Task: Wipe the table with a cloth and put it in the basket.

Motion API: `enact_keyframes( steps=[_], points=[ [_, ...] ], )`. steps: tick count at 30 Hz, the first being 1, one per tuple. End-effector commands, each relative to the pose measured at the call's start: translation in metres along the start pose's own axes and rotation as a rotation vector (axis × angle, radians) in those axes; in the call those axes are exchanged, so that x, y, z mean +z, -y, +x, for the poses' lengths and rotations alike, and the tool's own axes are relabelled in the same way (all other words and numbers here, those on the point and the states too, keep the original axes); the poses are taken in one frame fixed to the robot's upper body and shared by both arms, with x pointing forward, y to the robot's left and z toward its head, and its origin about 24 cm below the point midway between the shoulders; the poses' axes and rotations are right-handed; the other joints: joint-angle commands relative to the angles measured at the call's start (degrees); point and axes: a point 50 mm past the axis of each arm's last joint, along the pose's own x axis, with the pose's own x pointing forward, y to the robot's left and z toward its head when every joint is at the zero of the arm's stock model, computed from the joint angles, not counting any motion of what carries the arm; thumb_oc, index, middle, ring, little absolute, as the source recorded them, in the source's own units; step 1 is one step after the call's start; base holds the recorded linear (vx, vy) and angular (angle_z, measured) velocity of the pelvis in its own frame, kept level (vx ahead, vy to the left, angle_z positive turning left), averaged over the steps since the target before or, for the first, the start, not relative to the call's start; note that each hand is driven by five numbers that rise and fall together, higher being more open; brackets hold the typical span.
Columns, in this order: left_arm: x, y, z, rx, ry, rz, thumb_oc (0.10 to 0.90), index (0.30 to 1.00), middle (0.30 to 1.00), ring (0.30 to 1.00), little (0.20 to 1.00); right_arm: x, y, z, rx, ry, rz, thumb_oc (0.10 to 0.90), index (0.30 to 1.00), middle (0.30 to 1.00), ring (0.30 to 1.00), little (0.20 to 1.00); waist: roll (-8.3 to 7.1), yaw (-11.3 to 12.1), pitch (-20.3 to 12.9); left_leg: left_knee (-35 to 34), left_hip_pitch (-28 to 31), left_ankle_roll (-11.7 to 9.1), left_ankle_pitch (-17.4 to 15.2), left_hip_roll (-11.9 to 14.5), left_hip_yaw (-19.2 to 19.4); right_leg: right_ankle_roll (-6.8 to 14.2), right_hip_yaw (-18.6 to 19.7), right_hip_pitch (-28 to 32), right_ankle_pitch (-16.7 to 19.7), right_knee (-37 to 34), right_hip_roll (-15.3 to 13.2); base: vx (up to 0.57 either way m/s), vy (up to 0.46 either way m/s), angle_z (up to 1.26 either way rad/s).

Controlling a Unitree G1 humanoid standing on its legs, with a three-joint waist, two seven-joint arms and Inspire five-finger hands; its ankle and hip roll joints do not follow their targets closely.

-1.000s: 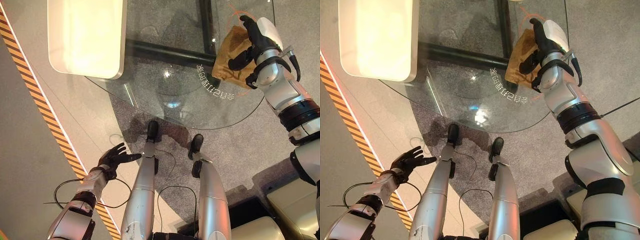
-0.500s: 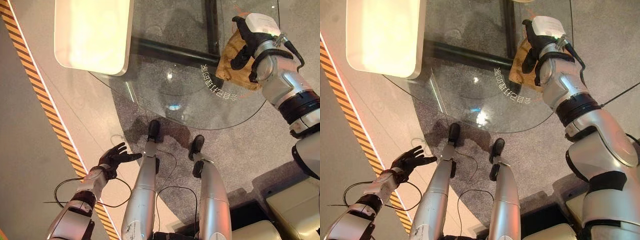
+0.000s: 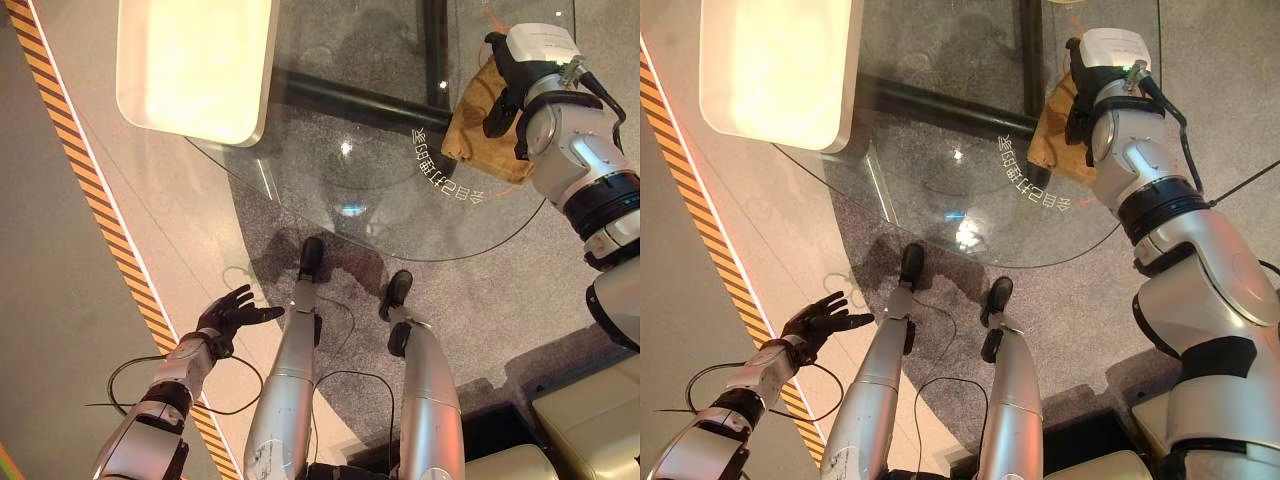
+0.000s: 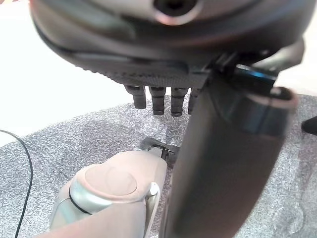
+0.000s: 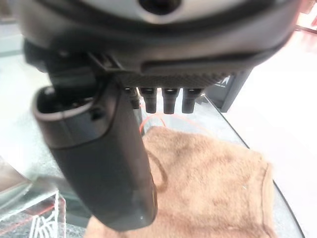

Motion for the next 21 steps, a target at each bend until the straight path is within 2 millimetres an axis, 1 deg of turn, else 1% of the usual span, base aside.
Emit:
enact_keyframes(
  steps=[1, 3, 4, 5, 6, 7, 15, 21],
  points=[
    [-0.016, -0.024, -0.012, 0.051, -0.057, 0.036, 0.8, 0.9, 0.9, 0.9, 0.9, -0.026, 0.059, 0.0, -0.159, -0.058, -0.109, 0.8, 0.9, 0.9, 0.9, 0.9, 1.49, -0.6, -0.9, 5.6, 0.1, 4.3, -5.0, -4.6, 0.6, 0.4, -1.9, 2.6, 7.1, -9.6, 2.5, 0.03, -0.008, 0.06],
    [-0.017, -0.024, -0.012, 0.05, -0.058, 0.035, 0.8, 0.9, 0.9, 0.9, 0.9, -0.024, 0.06, 0.0, -0.155, -0.052, -0.116, 0.8, 0.9, 0.9, 0.9, 0.9, 1.55, -0.6, -0.9, 5.6, 0.0, 4.3, -5.0, -4.7, 0.6, 0.4, -1.9, 2.5, 7.1, -9.6, 2.5, 0.06, -0.018, 0.05],
    [-0.02, -0.024, -0.013, 0.051, -0.068, 0.034, 0.8, 0.9, 0.9, 0.9, 0.9, -0.024, 0.056, 0.0, -0.144, -0.047, -0.121, 0.8, 0.9, 0.9, 0.9, 0.9, 1.62, -0.5, -0.9, 6.0, 1.3, 4.2, -6.7, -4.5, 0.6, 0.7, -1.4, 3.4, 5.5, -9.0, 2.7, 0.02, -0.008, 0.03],
    [-0.017, -0.024, -0.012, 0.049, -0.059, 0.034, 0.8, 0.9, 0.9, 0.9, 0.9, -0.023, 0.06, 0.0, -0.152, -0.043, -0.126, 0.8, 0.9, 0.9, 0.9, 0.9, 1.62, -0.6, -0.9, 5.7, -0.2, 4.4, -4.9, -4.7, 0.6, 0.3, -1.9, 2.2, 7.1, -9.5, 2.5, 0.02, -0.011, 0.04],
    [-0.016, -0.024, -0.012, 0.047, -0.059, 0.036, 0.8, 0.9, 0.9, 0.9, 0.9, -0.021, 0.061, 0.0, -0.152, -0.038, -0.141, 0.8, 0.9, 0.9, 0.9, 0.9, 1.67, -0.5, -0.9, 5.8, -0.4, 4.4, -4.9, -4.7, 0.5, 0.3, -1.9, 2.0, 7.1, -9.5, 2.5, 0.03, -0.019, 0.05],
    [-0.019, -0.025, -0.013, 0.047, -0.067, 0.035, 0.8, 0.9, 0.9, 0.9, 0.9, -0.02, 0.058, 0.0, -0.146, -0.034, -0.165, 0.8, 0.9, 0.9, 0.9, 0.9, 1.72, -0.3, -0.9, 6.1, 0.8, 4.2, -6.7, -4.6, 0.5, 0.7, -1.5, 3.0, 5.5, -8.8, 2.7, 0.09, -0.047, 0.05],
    [-0.015, -0.027, -0.013, 0.046, -0.058, 0.046, 0.8, 0.9, 0.9, 0.9, 0.9, -0.019, 0.065, 0.0, -0.171, -0.03, -0.283, 0.8, 0.9, 0.9, 0.9, 0.9, 1.74, -0.1, -0.9, 6.3, -0.2, 4.3, -6.6, -4.7, 0.0, 0.6, -1.6, 2.0, 5.6, -8.6, 2.8, 0.02, -0.014, 0.01],
    [-0.014, -0.029, -0.014, 0.048, -0.058, 0.049, 0.8, 0.9, 0.9, 0.9, 0.9, -0.022, 0.072, -0.001, -0.174, -0.054, -0.317, 0.8, 0.9, 0.9, 0.9, 0.9, 1.65, -0.3, -0.9, 6.7, -1.1, 4.3, -6.5, -4.8, -0.2, 0.6, -1.3, 1.2, 5.6, -8.2, 3.1, 0.0, 0.0, 0.0]
  ],
)
